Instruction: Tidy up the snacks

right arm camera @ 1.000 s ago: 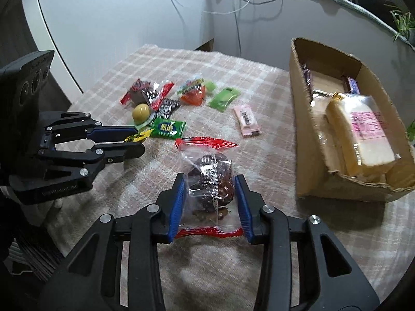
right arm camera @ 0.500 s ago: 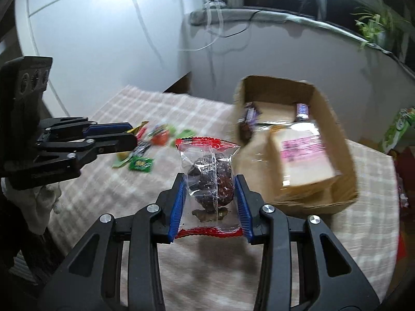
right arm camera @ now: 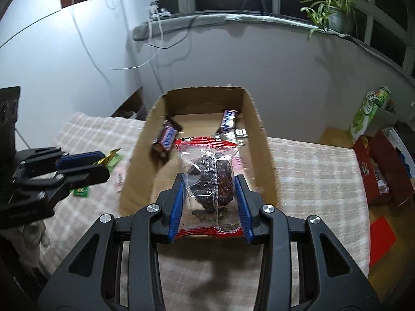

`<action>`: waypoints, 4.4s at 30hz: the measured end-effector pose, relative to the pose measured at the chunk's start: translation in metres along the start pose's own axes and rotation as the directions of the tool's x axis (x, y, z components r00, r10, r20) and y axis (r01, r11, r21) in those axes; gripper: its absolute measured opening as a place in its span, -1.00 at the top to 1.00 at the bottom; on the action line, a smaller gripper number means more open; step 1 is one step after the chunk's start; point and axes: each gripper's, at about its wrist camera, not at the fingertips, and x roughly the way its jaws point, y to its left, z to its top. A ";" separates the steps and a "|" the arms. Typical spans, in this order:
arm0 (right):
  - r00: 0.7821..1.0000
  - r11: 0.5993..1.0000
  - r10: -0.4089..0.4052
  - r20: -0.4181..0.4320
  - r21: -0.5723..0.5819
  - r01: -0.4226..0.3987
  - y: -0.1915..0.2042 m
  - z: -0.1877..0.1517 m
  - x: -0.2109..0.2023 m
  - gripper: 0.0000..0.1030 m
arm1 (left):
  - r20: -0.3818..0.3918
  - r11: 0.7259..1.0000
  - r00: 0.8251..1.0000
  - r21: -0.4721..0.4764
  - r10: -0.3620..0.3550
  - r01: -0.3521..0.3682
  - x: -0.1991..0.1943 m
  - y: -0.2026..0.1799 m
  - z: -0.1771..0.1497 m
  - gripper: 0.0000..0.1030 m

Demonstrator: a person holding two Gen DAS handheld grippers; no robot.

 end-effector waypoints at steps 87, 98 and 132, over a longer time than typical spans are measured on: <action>0.962 0.932 0.175 -0.212 -0.281 -0.231 0.241 -0.041 0.083 -0.76 | -0.033 0.920 0.952 -0.251 0.303 -0.302 -0.076 0.151 -0.070 -0.27; 0.968 0.944 0.119 -0.219 -0.277 -0.179 0.247 -0.041 0.104 -0.35 | -0.082 0.908 0.939 -0.238 0.335 -0.344 -0.060 0.157 -0.074 -0.27; 0.966 0.935 0.180 -0.185 -0.273 -0.227 0.222 -0.040 0.073 0.27 | -0.084 0.905 0.939 -0.248 0.335 -0.345 -0.058 0.163 -0.079 -0.01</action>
